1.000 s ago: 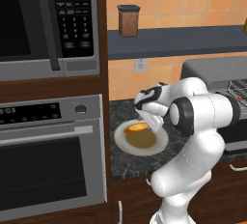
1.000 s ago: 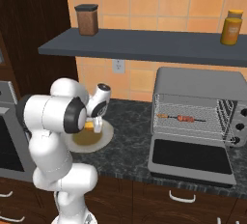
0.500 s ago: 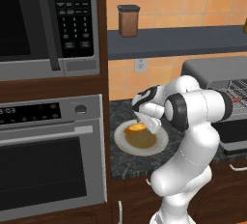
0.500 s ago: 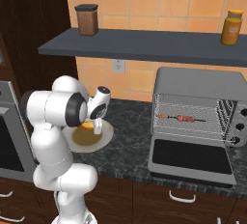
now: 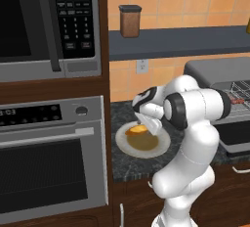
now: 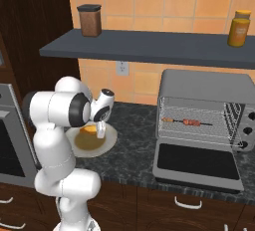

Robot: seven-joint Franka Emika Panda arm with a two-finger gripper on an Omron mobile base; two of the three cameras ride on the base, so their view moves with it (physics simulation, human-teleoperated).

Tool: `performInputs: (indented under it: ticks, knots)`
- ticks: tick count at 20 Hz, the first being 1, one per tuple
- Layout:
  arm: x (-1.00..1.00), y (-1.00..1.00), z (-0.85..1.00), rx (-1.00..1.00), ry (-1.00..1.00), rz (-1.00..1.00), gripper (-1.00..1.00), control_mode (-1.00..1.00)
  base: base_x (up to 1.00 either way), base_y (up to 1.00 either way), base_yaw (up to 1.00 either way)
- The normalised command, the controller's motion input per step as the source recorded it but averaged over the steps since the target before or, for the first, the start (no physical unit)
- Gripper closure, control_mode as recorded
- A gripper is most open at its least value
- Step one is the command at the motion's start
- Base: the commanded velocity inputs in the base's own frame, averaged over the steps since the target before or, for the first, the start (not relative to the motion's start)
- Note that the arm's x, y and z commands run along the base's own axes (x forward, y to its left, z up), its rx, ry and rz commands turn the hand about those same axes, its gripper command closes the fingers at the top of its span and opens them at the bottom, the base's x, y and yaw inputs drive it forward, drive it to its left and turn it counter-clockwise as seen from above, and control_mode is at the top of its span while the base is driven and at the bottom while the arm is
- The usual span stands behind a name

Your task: Pick up the kebab skewer and baguette bread, and place them inside the toaster oven. Close the toaster oven door and start by setting the timer.

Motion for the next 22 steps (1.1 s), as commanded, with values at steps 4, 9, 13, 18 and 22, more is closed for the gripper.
performInputs:
  ticks: [4,9,13,18,22]
  knots:
    - [0.08,0.09,-0.32,0.0,-0.01,0.0,-1.0,-1.0,0.0,0.0,0.0]
    - [0.28,0.06,-0.34,-0.01,-0.11,-0.01,-1.0,-1.0,0.0,0.0,0.0]
    - [0.22,0.03,-0.29,-0.01,-0.06,-0.01,-1.0,-1.0,0.0,0.0,0.0]
    - [-0.31,0.06,-0.43,0.0,0.0,0.0,-1.0,-1.0,0.0,0.0,0.0]
    - [-0.69,0.1,-0.35,-0.01,-0.05,0.0,-1.0,-1.0,0.0,0.0,0.0]
